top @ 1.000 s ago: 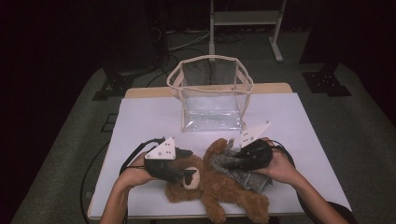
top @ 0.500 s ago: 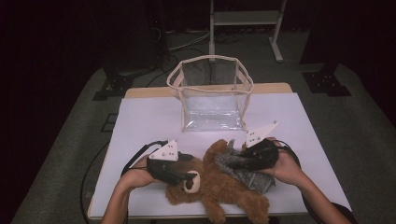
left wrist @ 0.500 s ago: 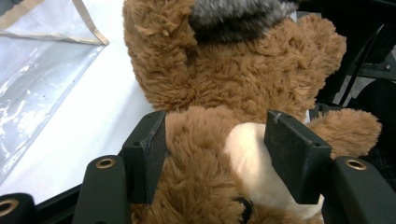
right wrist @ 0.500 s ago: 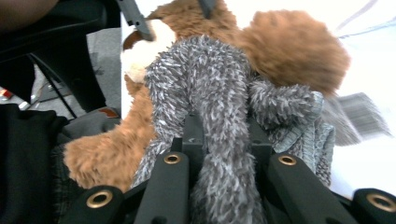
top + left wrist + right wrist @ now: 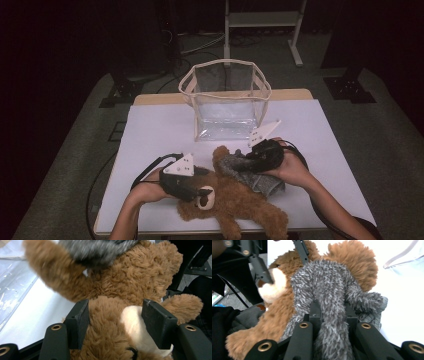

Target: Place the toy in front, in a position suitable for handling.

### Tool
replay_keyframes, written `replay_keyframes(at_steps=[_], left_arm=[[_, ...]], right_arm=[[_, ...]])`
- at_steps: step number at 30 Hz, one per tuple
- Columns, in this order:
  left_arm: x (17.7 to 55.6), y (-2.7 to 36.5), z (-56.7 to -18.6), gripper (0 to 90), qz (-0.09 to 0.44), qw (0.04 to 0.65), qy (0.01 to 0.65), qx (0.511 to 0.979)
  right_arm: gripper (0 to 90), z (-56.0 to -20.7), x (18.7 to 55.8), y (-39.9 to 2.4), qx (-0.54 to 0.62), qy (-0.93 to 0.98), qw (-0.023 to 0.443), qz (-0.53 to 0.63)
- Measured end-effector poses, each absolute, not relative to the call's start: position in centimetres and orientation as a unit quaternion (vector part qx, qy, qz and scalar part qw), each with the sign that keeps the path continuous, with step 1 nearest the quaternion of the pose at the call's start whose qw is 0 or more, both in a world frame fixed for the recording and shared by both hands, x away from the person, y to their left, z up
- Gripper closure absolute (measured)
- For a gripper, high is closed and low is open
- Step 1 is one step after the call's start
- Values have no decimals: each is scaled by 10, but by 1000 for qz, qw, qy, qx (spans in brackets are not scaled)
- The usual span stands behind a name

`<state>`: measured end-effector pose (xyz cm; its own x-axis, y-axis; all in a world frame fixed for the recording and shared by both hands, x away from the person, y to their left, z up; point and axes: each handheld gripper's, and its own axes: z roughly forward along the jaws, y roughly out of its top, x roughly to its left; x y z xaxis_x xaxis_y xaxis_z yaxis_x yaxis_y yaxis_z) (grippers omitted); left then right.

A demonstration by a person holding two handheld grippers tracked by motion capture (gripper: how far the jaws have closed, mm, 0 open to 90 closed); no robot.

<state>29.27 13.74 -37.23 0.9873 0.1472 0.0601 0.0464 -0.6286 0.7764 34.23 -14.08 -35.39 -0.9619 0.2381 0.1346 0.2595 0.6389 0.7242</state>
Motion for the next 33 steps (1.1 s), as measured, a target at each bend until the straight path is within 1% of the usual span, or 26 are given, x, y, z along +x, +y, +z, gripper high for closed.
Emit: replay_keyframes(at_steps=[3, 6, 18, 21, 22, 27, 33], left_arm=[[293, 138, -372, 391, 60, 429, 55, 900], [292, 138, -373, 391, 58, 430, 55, 899], [294, 138, -374, 384, 57, 436, 61, 896], [295, 138, -374, 383, 57, 436, 62, 896], [295, 138, -374, 382, 57, 436, 62, 896], [295, 137, -374, 375, 59, 436, 62, 896], [296, 136, -374, 369, 62, 435, 65, 896]], right_arm=[[746, -357, 346, -138, -140, -908, 15, -395], [746, -358, 348, -146, -150, -904, 16, -401], [743, -368, 337, -218, -216, -883, 6, -418], [743, -369, 334, -225, -220, -881, 2, -419], [742, -369, 329, -234, -228, -878, -2, -420], [742, -363, 318, -241, -225, -875, -4, -428], [742, -356, 313, -224, -197, -884, -7, -424]])
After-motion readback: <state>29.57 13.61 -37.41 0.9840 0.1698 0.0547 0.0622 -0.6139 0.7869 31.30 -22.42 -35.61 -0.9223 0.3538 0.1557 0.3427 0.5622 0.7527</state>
